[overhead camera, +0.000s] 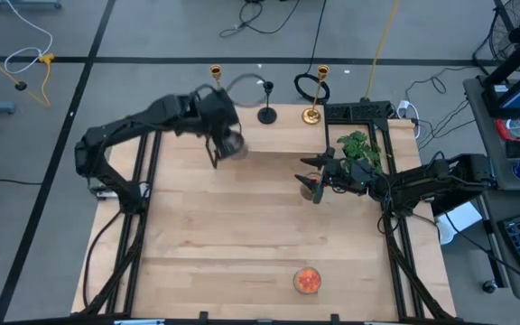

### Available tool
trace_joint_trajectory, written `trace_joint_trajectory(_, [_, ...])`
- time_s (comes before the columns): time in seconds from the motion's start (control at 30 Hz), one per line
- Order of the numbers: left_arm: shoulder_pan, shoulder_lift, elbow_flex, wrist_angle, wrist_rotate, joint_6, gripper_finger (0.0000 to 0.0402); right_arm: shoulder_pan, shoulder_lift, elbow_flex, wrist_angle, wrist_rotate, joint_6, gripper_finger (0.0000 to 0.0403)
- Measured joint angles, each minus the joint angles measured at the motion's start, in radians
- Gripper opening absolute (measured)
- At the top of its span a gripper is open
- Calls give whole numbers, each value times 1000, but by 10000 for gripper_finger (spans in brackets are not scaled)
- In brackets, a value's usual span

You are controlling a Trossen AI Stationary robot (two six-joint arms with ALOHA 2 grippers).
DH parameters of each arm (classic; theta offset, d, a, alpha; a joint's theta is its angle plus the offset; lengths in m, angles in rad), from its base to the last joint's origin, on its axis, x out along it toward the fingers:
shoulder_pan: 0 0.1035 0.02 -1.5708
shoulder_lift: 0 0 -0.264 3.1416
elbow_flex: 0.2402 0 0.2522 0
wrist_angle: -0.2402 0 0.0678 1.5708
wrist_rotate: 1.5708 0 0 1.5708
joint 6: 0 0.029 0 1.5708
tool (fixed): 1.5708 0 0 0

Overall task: Pick & Place candle stick holders
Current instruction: Put the brown scented candle on the shelf

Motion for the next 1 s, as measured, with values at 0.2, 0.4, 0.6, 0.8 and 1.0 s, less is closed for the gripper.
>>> trace_joint_trajectory(0.2, [131,19,0,1,21,10,3,0,0,0,0,0,0,279])
trace_joint_trajectory(0.4, [216,16,0,1,75,14,4,0,0,0,0,0,0,279])
trace_joint_trajectory(0.6, [255,16,-23,12,105,14,6,0,0,0,0,0,0,279])
trace_joint_trajectory(0.8, [263,16,-85,49,107,7,6,0,0,0,0,0,-4,279])
trace_joint_trajectory(1.0, [262,16,-96,71,86,5,13,0,0,0,0,0,-5,279])
